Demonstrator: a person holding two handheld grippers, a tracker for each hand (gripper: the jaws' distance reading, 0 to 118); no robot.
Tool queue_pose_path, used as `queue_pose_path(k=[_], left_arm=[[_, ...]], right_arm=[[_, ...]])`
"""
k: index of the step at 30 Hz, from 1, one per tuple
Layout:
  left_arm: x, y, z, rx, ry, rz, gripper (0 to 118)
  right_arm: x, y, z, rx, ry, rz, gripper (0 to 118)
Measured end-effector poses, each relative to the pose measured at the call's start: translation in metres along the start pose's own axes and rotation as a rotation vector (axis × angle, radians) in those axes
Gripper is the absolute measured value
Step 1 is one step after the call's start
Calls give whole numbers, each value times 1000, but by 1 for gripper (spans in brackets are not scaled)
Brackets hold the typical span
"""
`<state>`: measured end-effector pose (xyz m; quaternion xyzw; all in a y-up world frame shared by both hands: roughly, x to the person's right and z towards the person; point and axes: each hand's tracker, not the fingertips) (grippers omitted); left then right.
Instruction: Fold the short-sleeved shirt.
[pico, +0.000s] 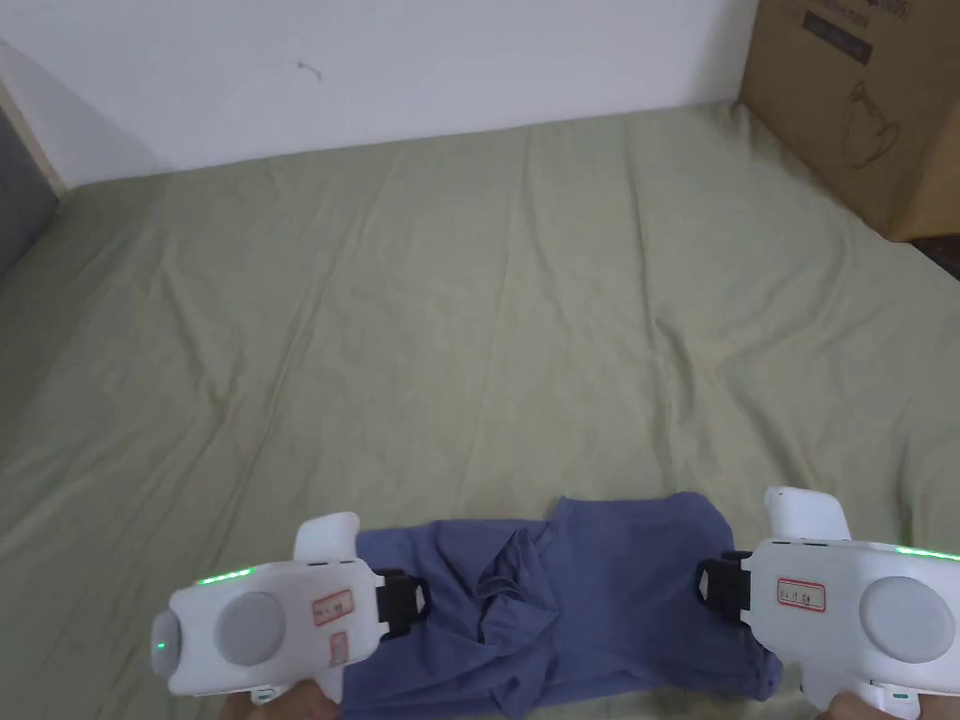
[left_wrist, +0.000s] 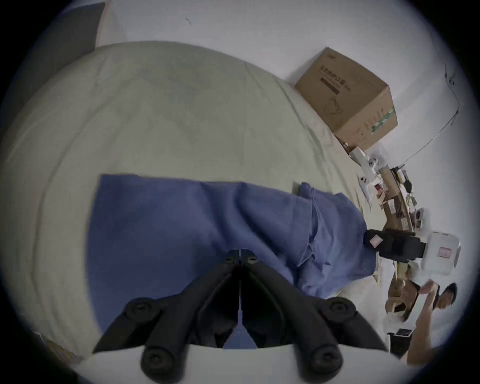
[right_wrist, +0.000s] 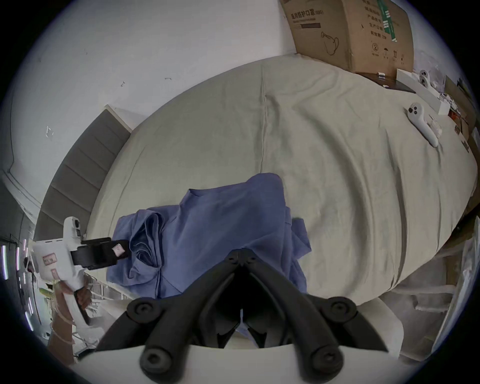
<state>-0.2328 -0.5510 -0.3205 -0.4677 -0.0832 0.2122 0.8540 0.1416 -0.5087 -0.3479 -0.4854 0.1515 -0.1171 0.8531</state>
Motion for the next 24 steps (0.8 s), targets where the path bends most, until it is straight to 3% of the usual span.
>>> queue_pose_path(k=[8, 17, 24], left_arm=[[52, 11, -39, -27, -62, -79, 1], [79, -8, -37, -95, -158, -181, 1], [59, -6, -10, -41, -215, -90, 1]], right_arm=[[9, 2, 1, -3, -10, -20, 0], [7, 4, -2, -11, -9, -18, 0], [-6, 5, 0, -13, -3, 8, 0]])
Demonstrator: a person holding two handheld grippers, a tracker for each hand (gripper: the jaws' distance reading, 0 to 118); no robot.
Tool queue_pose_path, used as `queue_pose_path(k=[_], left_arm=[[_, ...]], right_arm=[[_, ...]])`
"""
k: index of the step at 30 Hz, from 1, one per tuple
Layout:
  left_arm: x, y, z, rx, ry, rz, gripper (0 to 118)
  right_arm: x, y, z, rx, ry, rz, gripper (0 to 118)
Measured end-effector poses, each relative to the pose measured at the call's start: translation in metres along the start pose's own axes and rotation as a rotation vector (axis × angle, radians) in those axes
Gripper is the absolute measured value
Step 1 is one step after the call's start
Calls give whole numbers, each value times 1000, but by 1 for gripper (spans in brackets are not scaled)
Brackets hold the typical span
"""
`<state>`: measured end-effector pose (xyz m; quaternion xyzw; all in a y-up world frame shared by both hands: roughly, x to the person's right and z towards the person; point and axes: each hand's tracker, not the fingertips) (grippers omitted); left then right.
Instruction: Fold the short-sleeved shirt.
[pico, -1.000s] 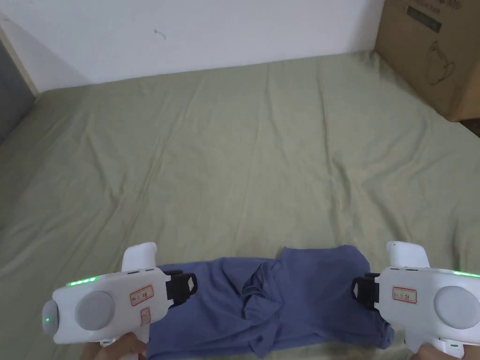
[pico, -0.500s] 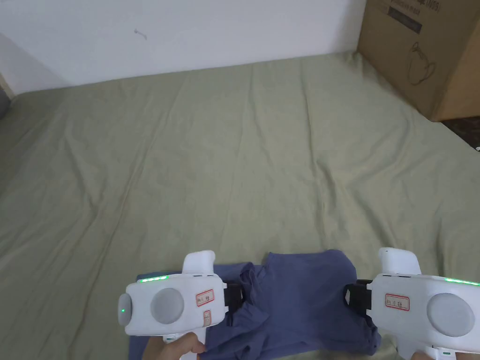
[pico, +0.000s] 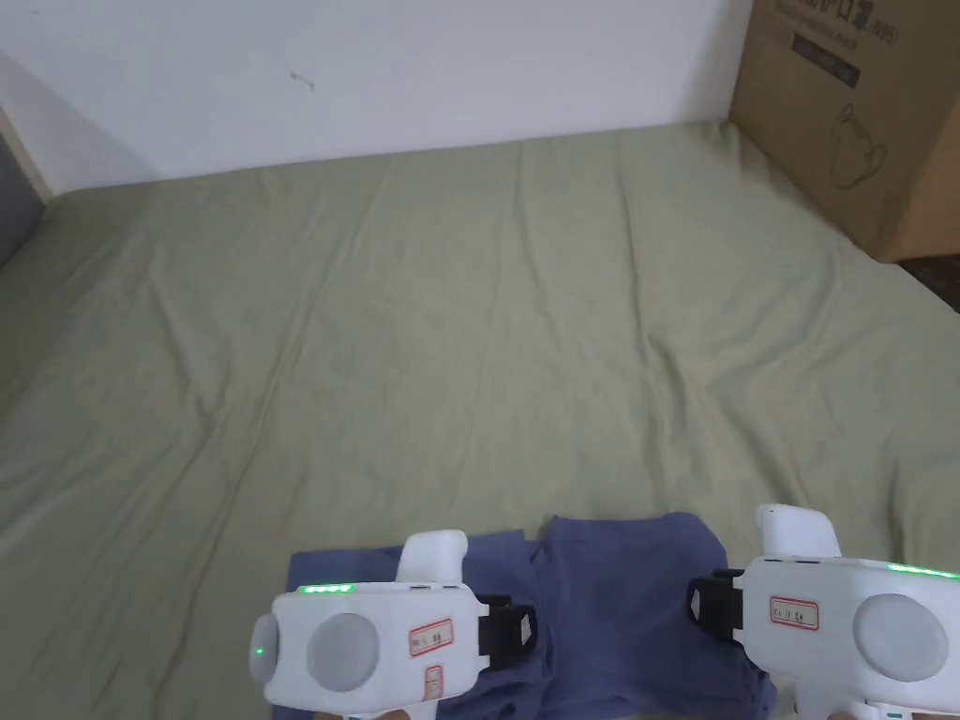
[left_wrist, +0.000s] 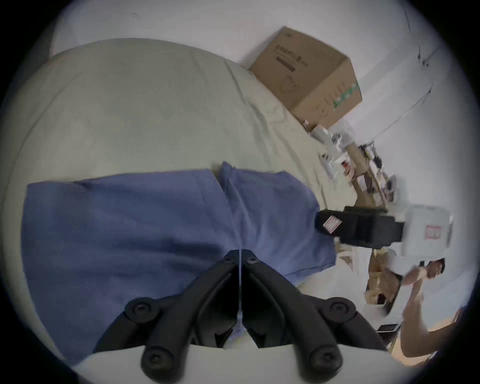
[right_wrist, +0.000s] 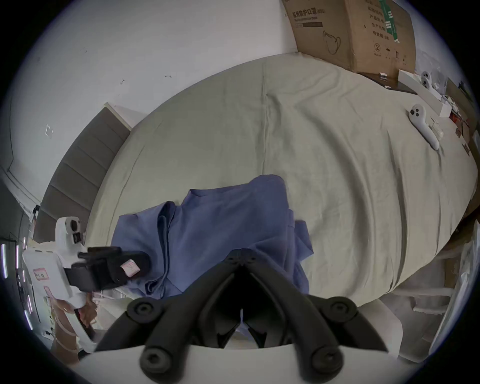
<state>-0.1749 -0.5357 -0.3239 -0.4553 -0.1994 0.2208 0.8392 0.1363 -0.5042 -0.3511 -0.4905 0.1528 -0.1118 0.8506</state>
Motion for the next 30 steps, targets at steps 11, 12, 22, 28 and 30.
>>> queue_pose_path(k=[11, 12, 22, 28, 30], left_arm=[[-139, -31, 126, 198, 39, 316, 1], [-148, -37, 130, 199, 36, 343, 4], [-173, -55, 100, 247, -154, 482, 117], [-179, -44, 59, 222, -361, 629, 87], [-188, -42, 55, 197, -270, 607, 11]], right_arm=[[-33, -4, 1, 1, 18, 56, 0], [-36, -4, 0, -3, 16, 63, 0], [-65, -8, -10, -36, 17, 123, 0], [-71, -6, -13, -47, 0, 131, 0], [-73, -5, -14, -49, -3, 139, 0]])
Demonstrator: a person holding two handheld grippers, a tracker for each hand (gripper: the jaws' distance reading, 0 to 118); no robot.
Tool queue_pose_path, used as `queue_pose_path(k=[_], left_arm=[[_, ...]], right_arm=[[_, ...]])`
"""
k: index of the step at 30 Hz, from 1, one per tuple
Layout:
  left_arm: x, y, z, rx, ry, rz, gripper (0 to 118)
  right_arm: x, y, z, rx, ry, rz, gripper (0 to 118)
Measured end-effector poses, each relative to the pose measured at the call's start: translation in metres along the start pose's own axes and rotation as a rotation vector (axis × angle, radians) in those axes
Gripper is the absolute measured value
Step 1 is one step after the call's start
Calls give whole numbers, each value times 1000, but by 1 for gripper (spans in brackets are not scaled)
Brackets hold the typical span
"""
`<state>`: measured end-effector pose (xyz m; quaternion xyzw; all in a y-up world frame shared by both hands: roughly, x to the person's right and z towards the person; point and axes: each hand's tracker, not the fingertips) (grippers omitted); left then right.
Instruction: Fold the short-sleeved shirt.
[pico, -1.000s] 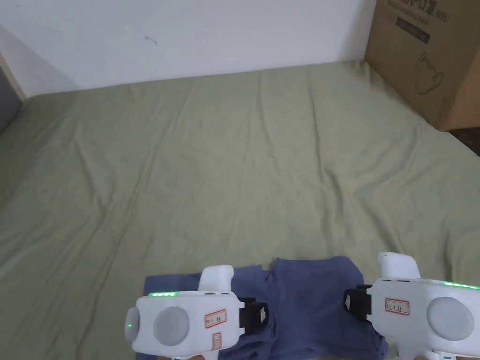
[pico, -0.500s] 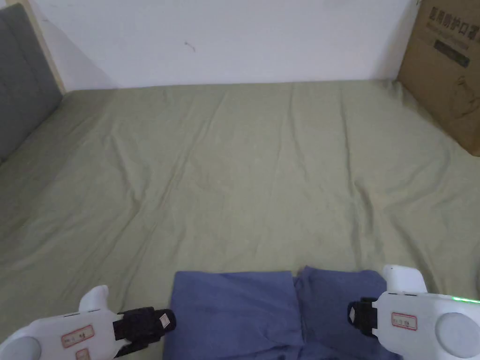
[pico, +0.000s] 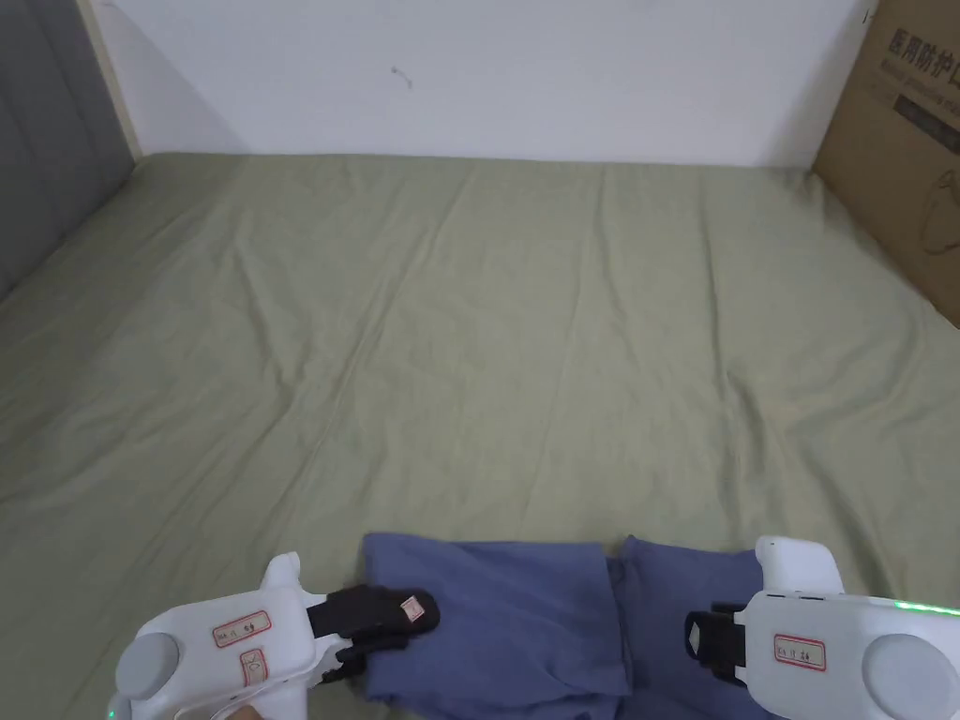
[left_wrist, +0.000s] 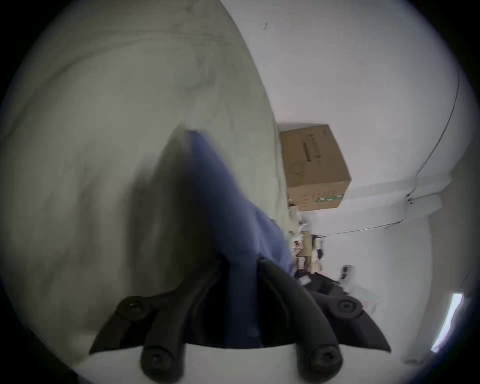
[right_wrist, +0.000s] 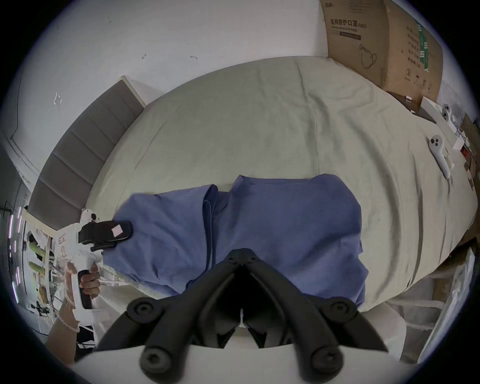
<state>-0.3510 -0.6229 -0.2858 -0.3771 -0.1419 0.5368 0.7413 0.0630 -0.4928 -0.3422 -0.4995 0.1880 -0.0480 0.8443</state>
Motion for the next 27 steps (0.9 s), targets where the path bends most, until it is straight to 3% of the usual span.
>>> queue_pose_path(k=[3, 9, 12, 16, 20, 27], left_arm=[[-3, 3, 10, -36, -47, -30, 11], [6, 24, 57, 26, 18, -65, 11], [0, 39, 88, 56, 41, -74, 11], [2, 51, 136, 88, 159, -137, 11], [0, 55, 164, 133, 221, -116, 11], [73, 41, 145, 139, 249, -254, 11]], right_arm=[[-4, 3, -1, -6, -8, 14, 0], [-8, 8, -3, -4, 1, 28, 0], [-3, 10, -3, -7, 97, -60, 0], [1, 9, -3, -2, 66, -45, 0], [9, 6, -3, -4, 62, -55, 0], [15, 2, 2, 32, 3, -34, 0]])
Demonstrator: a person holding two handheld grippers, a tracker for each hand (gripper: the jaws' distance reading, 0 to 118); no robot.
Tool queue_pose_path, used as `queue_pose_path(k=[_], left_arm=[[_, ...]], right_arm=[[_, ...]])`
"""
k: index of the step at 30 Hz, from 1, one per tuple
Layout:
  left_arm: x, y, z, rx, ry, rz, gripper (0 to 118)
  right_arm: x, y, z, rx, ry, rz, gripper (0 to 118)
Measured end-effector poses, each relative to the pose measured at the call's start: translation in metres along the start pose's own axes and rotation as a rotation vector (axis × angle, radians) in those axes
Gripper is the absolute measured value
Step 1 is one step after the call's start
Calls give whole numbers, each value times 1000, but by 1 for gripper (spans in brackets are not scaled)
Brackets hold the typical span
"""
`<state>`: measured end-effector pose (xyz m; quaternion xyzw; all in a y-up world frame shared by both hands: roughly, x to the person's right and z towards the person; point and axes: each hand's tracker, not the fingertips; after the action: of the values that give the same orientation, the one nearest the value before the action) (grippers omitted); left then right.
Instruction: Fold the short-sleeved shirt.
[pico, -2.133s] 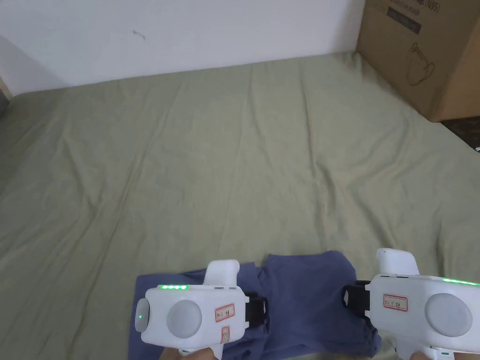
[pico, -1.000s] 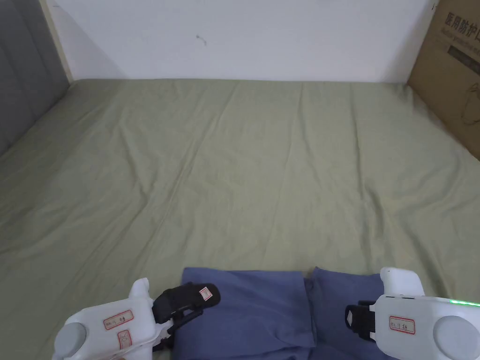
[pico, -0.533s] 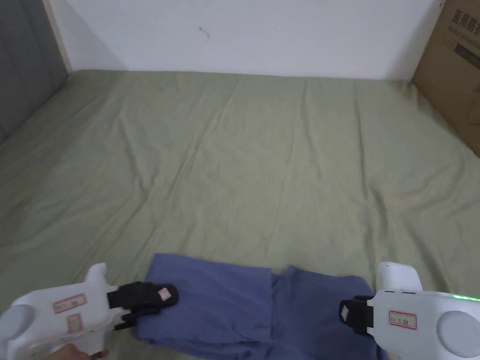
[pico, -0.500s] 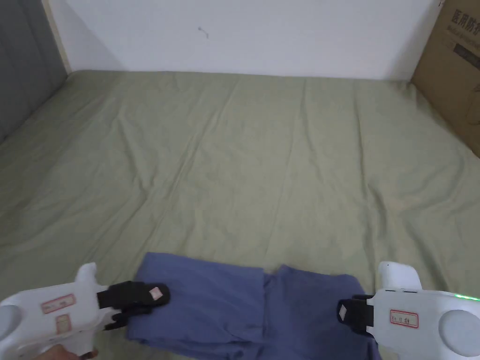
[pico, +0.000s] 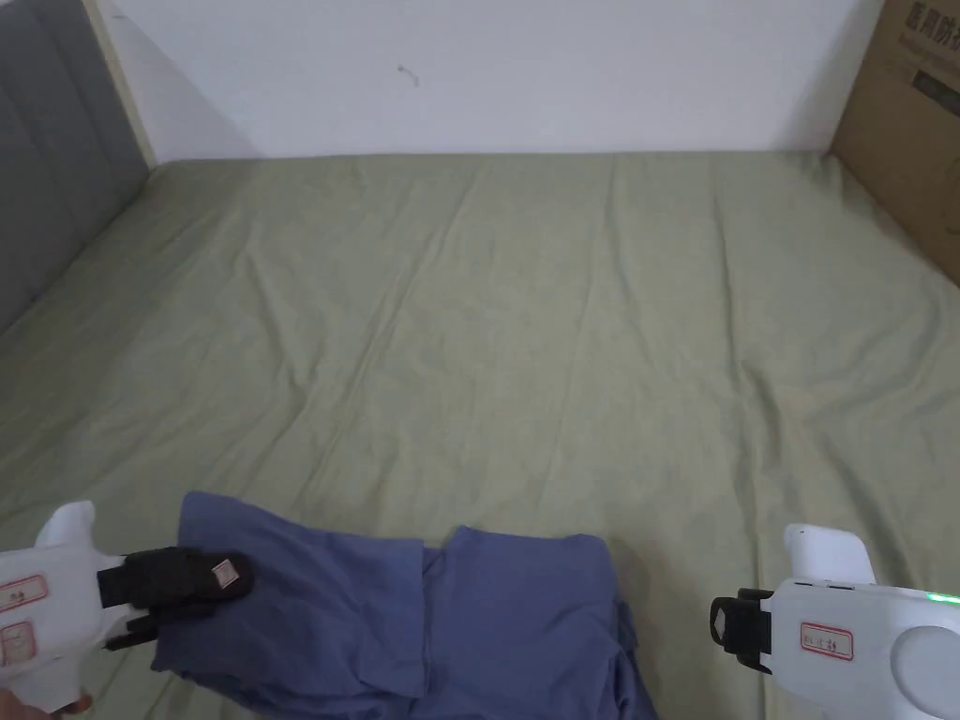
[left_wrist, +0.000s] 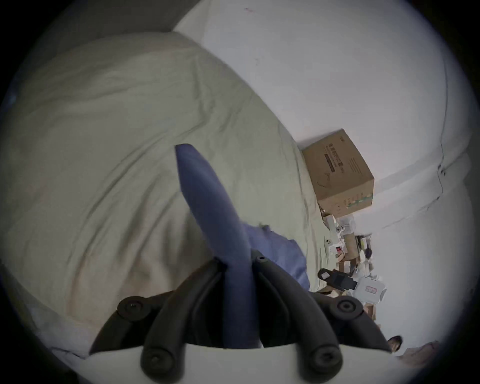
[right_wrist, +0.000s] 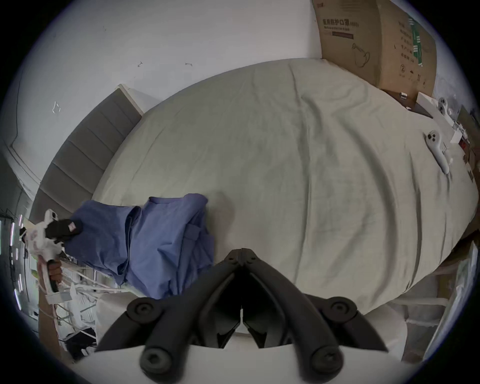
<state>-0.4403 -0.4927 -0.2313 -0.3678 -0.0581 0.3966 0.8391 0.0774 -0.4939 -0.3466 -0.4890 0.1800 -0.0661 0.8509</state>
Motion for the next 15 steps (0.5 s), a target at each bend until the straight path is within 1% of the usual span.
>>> queue_pose_path(k=[4, 5, 8, 10, 11, 12, 14, 15], left_arm=[[72, 1, -21, -2, -57, -131, 11], [92, 0, -32, -24, -71, -188, 11], [138, -14, -70, -103, -106, -271, 11], [158, -31, -101, -165, -145, -272, 12], [167, -40, -119, -217, -159, -298, 15], [168, -49, -138, -243, -156, -310, 27], [174, -69, -170, -323, -136, -326, 87], [174, -77, -180, -344, -120, -309, 104]], right_arm=[[11, -2, 6, 18, 11, -33, 0], [14, -3, 8, 22, 4, -30, 0], [23, -5, 12, 26, -13, -27, 0], [30, -6, 15, 31, -9, -46, 0], [34, -7, 16, 32, -11, -57, 0], [37, -7, 16, 36, -20, -63, 0], [44, -9, 19, 44, -57, -63, 0], [46, -10, 20, 46, -65, -66, 0]])
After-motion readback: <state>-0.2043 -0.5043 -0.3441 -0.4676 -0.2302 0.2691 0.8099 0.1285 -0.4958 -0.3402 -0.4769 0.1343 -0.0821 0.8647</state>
